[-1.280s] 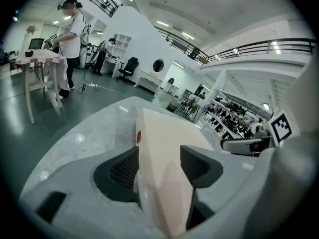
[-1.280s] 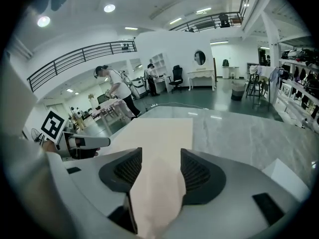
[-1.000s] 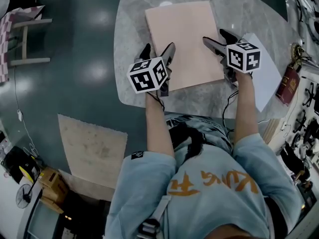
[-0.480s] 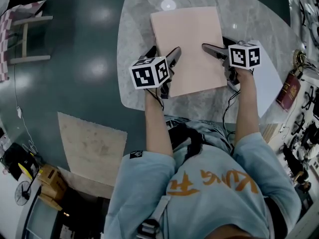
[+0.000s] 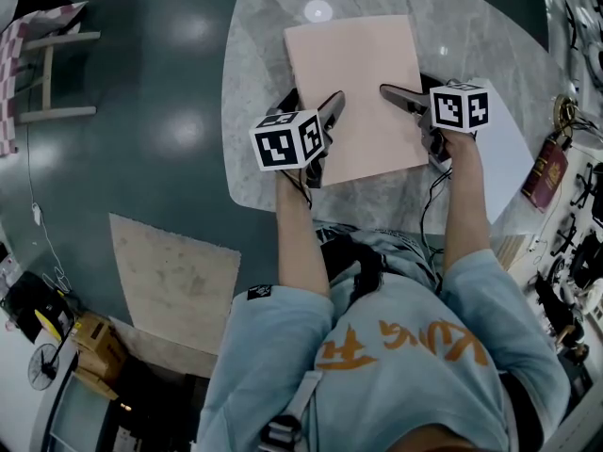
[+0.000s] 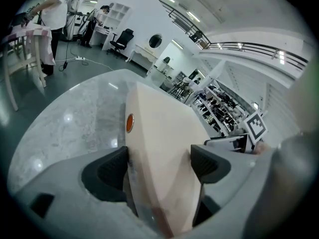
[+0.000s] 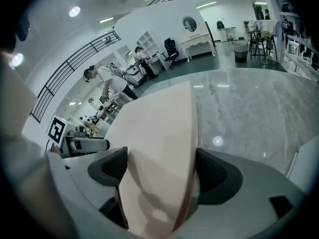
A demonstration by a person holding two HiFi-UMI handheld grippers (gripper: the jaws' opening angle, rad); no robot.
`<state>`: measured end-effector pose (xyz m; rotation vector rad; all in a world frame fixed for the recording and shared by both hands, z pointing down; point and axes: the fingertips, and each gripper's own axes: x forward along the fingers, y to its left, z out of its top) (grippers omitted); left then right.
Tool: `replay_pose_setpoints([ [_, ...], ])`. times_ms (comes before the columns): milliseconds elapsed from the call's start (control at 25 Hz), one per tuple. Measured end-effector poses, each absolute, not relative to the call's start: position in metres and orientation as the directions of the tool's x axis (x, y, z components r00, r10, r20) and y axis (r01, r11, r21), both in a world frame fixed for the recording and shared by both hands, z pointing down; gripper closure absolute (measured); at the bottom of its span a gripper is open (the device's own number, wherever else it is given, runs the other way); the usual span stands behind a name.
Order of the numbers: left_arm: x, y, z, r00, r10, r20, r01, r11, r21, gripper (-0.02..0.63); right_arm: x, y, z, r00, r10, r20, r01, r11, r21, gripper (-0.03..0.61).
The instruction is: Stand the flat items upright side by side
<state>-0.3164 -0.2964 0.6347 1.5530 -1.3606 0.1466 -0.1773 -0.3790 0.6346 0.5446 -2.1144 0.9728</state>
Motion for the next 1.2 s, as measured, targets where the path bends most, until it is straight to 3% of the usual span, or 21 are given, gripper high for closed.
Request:
replay_pose_setpoints([
  [1200, -0.286, -0.258, 0.547, 0.254, -0.786, 0.564, -0.918, -0.013, 0.396, 0.204, -0.148, -0.333, 0.546, -0.742, -0.241, 0.626, -0.535, 0.776, -0.335, 0.181],
])
